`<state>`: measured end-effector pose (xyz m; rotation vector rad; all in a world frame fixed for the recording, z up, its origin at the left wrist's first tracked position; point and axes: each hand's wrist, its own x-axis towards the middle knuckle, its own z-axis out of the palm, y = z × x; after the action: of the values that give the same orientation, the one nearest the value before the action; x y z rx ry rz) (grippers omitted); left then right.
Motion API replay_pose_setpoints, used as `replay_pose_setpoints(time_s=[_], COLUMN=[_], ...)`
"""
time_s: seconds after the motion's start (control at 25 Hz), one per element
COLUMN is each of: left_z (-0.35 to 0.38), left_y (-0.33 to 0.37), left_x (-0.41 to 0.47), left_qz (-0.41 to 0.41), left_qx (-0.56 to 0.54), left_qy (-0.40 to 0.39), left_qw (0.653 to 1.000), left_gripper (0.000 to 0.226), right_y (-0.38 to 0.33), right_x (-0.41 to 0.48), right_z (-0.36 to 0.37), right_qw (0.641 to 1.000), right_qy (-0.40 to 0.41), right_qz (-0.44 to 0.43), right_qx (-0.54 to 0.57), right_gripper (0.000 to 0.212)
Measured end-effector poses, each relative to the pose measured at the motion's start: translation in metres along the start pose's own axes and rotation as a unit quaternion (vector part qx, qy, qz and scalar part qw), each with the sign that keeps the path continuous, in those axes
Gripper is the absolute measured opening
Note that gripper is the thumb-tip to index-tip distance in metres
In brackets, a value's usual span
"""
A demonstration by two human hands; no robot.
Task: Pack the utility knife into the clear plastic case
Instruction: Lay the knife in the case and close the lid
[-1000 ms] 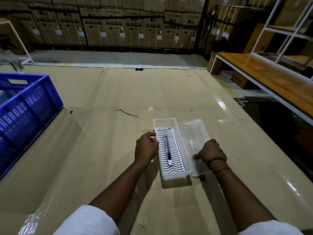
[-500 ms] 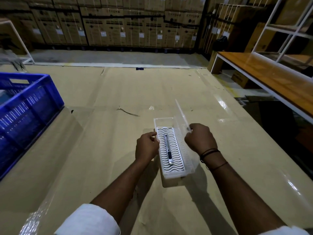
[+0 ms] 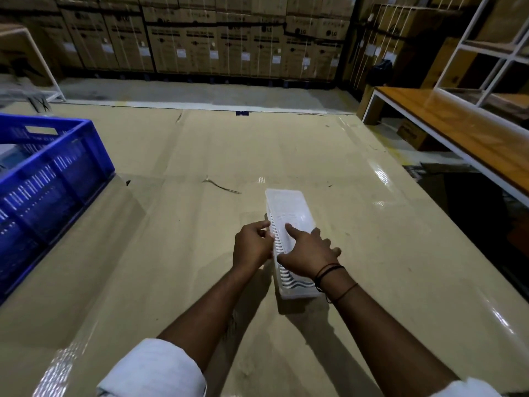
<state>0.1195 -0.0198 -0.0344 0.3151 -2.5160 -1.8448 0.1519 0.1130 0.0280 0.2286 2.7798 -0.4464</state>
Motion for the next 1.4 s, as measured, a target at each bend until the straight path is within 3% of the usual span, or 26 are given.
replay_pose_setpoints(time_s=[0.08,0.24,0.44,0.52,0.6,0.72,0.8,0.92,1.04,1.4], left_z=[0.001,0.002,0.005,0.005,0.000,-0.008,-0.012,-0.016,-0.017,-0.020], left_y=[-0.002,-0.003,-0.008,-0.011,-0.010,-0.010,-0.010,-0.010,-0.016,-0.021], left_x=[0.001,0.003,-0.002,-0.003,-0.011,-0.036,-0.056,-0.076,-0.080,-0.082], left_qz=[-0.010,-0.030,-0.037,-0.055,-0.091,-0.148,-0.187,-0.226,-0.219,-0.202], left_qx=[-0.012,-0.041,-0.061,-0.055,-0.054,-0.073,-0.101,-0.140,-0.151,-0.169], left_qy=[-0.006,-0.008,-0.021,-0.021,-0.042,-0.102,-0.136,-0.160,-0.158,-0.140], left_qw=[1.000,0.999,0.997,0.997,0.994,0.981,0.968,0.951,0.951,0.954], left_gripper=[0.045,0.040,0.007,0.016,0.028,0.033,0.030,0.033,0.033,0.026], right_y=[0.000,0.000,0.003,0.010,0.024,0.061,0.083,0.098,0.101,0.109], right_x=[-0.002,-0.006,-0.015,-0.017,-0.019,-0.016,-0.018,-0.026,-0.031,-0.027], right_z=[0.005,0.016,0.029,0.031,0.025,0.017,0.015,0.011,0.009,0.017], right_qw=[0.999,0.999,0.996,0.995,0.995,0.978,0.956,0.889,0.858,0.836], right_qy=[0.009,0.016,0.061,0.069,0.087,0.103,0.054,-0.050,-0.100,-0.114], right_qz=[-0.003,-0.019,-0.034,-0.047,-0.039,0.009,0.055,0.112,0.109,0.060], right_qx=[-0.045,-0.028,-0.064,-0.057,0.033,0.182,0.282,0.441,0.492,0.533], right_gripper=[0.086,0.089,0.088,0.093,0.091,0.056,0.036,0.045,0.042,0.035])
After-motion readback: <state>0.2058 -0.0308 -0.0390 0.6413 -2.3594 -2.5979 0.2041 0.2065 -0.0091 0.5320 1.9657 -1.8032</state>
